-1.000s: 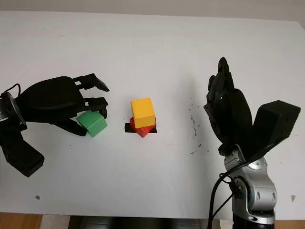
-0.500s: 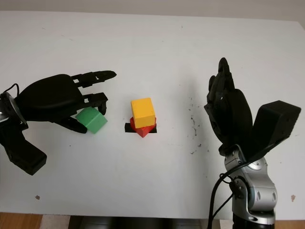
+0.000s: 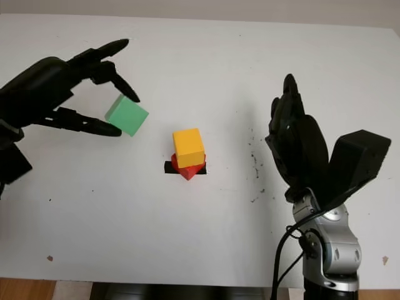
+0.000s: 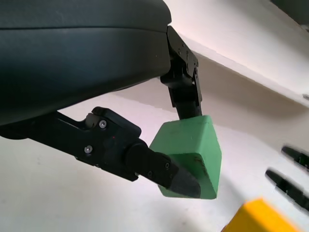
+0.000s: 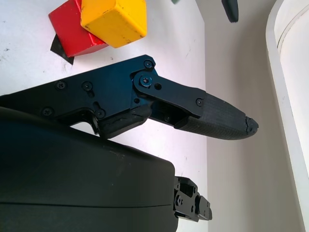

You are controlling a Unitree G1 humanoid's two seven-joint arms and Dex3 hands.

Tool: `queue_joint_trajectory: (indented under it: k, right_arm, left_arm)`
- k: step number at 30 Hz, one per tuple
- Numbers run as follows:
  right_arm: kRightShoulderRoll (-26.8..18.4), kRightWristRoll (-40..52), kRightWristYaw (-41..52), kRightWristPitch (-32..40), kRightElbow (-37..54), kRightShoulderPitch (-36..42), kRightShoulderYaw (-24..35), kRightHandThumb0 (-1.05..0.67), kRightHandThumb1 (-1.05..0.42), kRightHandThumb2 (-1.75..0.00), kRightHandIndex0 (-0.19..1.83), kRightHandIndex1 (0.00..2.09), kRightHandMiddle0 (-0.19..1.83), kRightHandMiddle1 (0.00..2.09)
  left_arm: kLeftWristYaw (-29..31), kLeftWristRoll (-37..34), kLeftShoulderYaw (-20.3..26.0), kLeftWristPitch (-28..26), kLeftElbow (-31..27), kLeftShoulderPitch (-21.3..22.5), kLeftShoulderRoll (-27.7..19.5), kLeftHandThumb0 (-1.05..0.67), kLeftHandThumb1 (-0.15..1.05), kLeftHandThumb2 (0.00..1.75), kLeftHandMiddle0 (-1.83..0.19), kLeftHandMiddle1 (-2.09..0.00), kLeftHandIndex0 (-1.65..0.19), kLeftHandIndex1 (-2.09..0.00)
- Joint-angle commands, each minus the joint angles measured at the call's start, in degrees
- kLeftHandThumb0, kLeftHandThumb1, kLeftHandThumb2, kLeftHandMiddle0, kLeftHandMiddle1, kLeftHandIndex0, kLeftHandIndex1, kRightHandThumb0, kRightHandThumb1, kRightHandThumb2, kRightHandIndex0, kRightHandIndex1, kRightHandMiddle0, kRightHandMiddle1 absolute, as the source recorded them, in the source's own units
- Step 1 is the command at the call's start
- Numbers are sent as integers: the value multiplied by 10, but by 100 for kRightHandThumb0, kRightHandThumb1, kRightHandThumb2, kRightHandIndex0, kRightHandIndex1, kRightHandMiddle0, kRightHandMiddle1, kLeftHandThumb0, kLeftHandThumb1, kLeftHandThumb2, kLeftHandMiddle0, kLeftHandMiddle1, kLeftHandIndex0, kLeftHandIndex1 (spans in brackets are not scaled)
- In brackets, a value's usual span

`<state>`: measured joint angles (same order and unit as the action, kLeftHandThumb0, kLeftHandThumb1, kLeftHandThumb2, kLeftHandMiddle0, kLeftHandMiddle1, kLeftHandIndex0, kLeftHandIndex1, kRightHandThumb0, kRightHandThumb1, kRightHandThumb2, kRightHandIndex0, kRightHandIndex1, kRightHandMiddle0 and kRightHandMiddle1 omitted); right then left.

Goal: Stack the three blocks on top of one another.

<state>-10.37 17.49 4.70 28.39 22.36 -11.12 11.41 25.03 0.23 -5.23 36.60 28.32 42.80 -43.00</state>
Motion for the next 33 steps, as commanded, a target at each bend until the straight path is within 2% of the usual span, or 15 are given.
queue_joint_trajectory:
  k: [1, 4, 9, 13, 17, 19, 25, 29, 33]
  right_arm:
    - [-1, 0, 2, -6, 2, 6, 1, -77, -105, -79, -19, 0, -19, 0]
    - [-1, 3, 4, -4, 6, 11, 3, -77, -105, -78, -19, 0, -19, 0]
    - [-2, 4, 6, -4, 4, 14, 5, -76, -105, -76, -19, 0, -19, 0]
    - [-3, 3, 9, -5, 1, 12, 4, -77, -105, -74, -19, 0, -19, 0]
    - [-5, 0, 9, -2, 1, 10, 2, -77, -105, -73, -19, 0, -19, 0]
    - [-4, -1, 8, -2, 1, 9, 1, -77, -105, -73, -19, 0, -19, 0]
    - [4, -7, -7, 6, 8, 9, -6, -77, -105, -72, -19, 0, -19, 0]
    - [6, -7, -11, 6, 5, 6, -11, -77, -105, -73, -19, 0, -19, 0]
    - [6, -8, -10, 1, 3, 7, -14, -77, -105, -74, -19, 0, -19, 0]
  left_arm:
    - [22, -42, 24, -45, -20, 17, 20, -49, 97, 5, -14, -6, -57, -95]
    - [53, -98, 43, -104, -43, 13, 52, -48, 96, 5, -17, -7, -61, -93]
    - [81, -137, 57, -186, -88, 10, 93, -45, 96, 6, -20, -5, -52, -111]
    - [98, -120, 49, -234, -125, 27, 103, -45, 97, 6, -19, -5, -46, -121]
    - [138, -85, 26, -285, -152, 72, 90, -51, 98, 6, -18, -5, -44, -133]
    - [160, -66, 15, -291, -156, 97, 85, -55, 98, 6, -19, -5, -46, -131]
    - [213, -32, -3, -304, -166, 147, 81, -51, 95, 5, -22, -6, -52, -123]
    - [216, -4, -12, -316, -185, 157, 82, -49, 93, 5, -24, -6, -56, -118]
    - [200, 31, -17, -298, -206, 143, 83, -48, 94, 5, -23, -5, -53, -122]
